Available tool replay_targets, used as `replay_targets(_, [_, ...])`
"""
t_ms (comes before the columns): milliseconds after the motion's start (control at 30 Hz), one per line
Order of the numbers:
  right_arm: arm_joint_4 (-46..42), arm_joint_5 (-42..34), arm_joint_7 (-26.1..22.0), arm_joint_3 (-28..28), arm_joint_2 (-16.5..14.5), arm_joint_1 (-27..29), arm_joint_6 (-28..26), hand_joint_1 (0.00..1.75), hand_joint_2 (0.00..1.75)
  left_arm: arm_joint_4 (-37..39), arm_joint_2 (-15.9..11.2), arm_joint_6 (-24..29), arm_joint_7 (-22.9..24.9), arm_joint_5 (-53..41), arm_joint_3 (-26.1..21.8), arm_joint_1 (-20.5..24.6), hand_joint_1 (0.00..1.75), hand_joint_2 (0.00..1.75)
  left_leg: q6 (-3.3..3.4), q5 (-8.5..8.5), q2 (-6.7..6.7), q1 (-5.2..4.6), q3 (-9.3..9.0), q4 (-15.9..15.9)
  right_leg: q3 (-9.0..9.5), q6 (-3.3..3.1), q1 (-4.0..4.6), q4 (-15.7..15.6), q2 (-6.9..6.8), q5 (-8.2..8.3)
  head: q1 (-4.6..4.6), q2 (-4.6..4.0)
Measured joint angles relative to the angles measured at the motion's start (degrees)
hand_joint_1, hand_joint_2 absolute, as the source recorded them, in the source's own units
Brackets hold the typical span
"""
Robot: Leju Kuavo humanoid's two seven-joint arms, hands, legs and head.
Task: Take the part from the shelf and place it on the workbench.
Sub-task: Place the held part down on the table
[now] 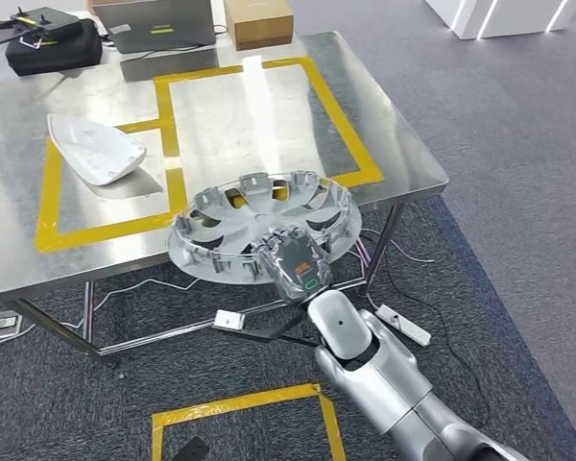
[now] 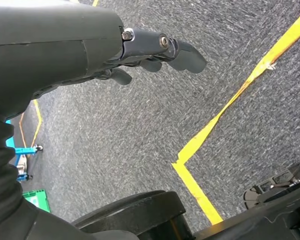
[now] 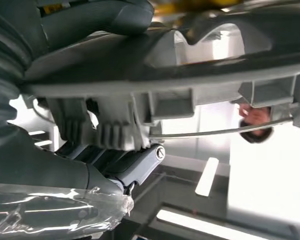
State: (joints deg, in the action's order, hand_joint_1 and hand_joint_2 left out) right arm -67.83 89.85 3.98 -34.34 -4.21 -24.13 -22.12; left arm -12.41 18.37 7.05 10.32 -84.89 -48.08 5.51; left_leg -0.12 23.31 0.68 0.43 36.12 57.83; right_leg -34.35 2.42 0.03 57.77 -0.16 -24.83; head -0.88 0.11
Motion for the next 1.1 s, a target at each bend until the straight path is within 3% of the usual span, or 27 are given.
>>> replay_targets(367, [3.9, 0.0, 3.5, 9.1, 2.2, 0.0, 0.4, 1.75, 1.75, 0.0, 0.0, 1.0, -0.3, 0.3, -2.2, 0.1, 0.0, 1.75, -0.06, -0.14, -0.01, 0.01, 0.01, 0.0, -0.02, 0.06, 0.0, 0.1, 0.01, 0.09, 0.01, 0.0])
replay_targets(600, [8.1, 0.0, 5.4, 13.2, 4.4, -5.0, 3.2, 1.75, 1.75, 0.0, 0.1, 1.2, 1.0, 0.4, -2.8, 0.2, 0.0, 1.75, -0.01, -0.23, -0.01, 0.0, 0.04, 0.0, -0.02, 0.14, 0.0, 0.1, -0.01, 0.21, 0.01, 0.0])
replay_targets(833, [11.2, 0.1, 5.4, 14.5, 5.3, -10.0, 6.3, 1.75, 1.75, 0.0, 0.2, 1.3, 3.6, 0.5, -4.0, 0.8, 0.0, 1.75, 0.06, -0.29, -0.05, 0.01, 0.04, 0.0, -0.04, 0.15, 0.01, 0.1, 0.0, 0.28, 0.01, 0.0])
replay_targets(1100, [12.9, 0.1, 5.0, 14.6, 5.3, -11.6, 7.2, 1.75, 1.75, 0.0, 0.3, 1.8, 4.5, 0.6, -4.5, 0.9, 0.0, 1.75, 0.06, -0.29, -0.06, 0.02, 0.06, 0.0, -0.05, 0.15, 0.03, 0.1, 0.0, 0.28, 0.01, 0.0])
